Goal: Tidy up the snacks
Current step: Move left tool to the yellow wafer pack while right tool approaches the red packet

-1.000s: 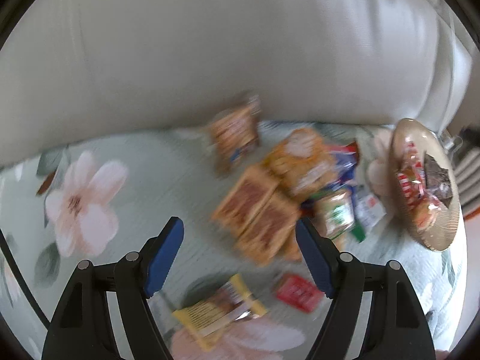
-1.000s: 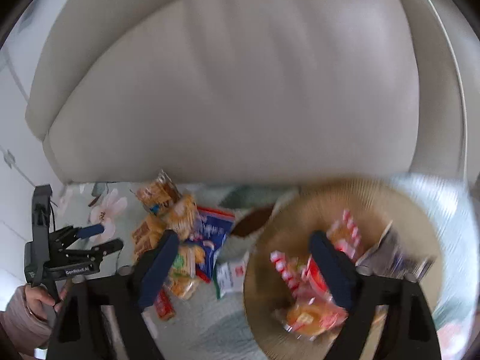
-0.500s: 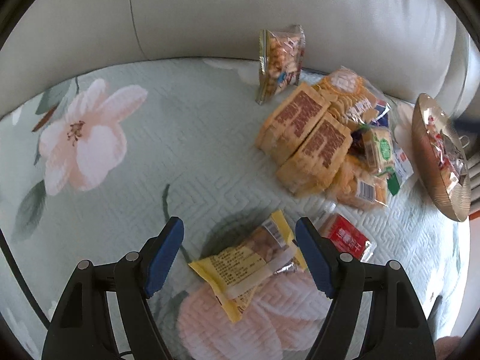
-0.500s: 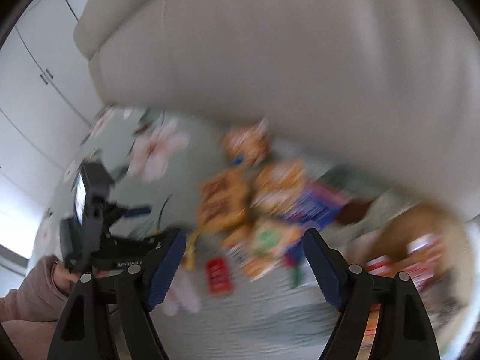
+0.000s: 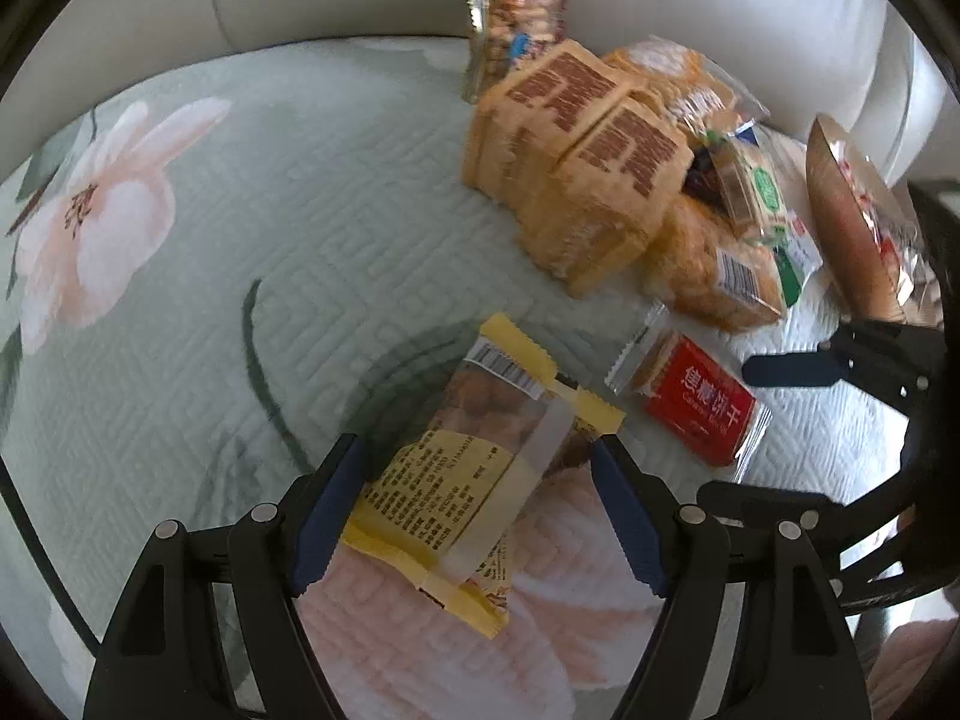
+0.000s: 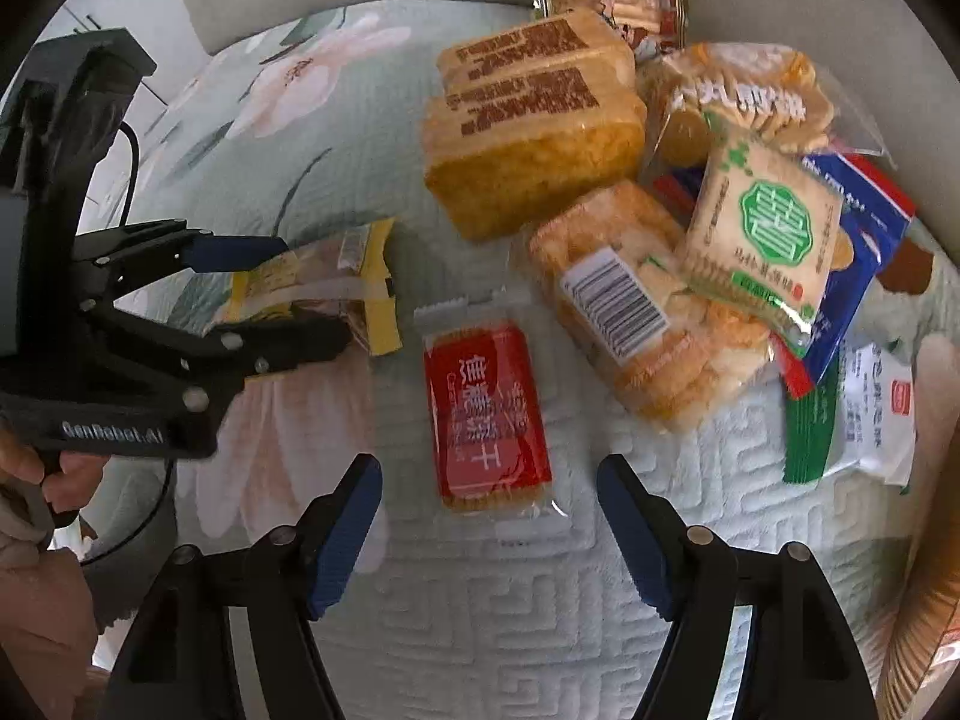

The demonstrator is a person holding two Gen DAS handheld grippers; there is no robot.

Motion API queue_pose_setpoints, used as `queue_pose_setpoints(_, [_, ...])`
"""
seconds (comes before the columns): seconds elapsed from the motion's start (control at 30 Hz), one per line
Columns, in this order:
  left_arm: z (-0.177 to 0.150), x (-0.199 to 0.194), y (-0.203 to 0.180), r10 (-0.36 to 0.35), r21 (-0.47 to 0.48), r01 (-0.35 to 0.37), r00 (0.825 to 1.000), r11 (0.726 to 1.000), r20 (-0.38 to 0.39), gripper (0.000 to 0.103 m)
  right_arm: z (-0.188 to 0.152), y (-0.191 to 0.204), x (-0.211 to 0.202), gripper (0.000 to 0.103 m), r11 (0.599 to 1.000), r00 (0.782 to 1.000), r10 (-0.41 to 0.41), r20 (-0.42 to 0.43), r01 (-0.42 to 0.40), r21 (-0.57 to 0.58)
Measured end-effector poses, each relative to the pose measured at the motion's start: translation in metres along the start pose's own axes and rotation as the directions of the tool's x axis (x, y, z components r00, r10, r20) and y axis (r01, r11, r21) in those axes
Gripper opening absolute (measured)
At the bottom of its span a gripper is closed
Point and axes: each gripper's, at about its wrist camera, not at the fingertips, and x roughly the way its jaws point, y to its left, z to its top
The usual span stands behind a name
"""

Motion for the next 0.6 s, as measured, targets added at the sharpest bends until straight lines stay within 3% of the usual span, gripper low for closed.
queue_pose_setpoints(0.6, [-0.014,0.003,-0.023,0.071,0.073,-0.071,0.997,0.995,-0.004,0.075,-0.007,-0.014,-0.008,0.074,0.999,1.0,0.024,0.007,-0.024,0.037])
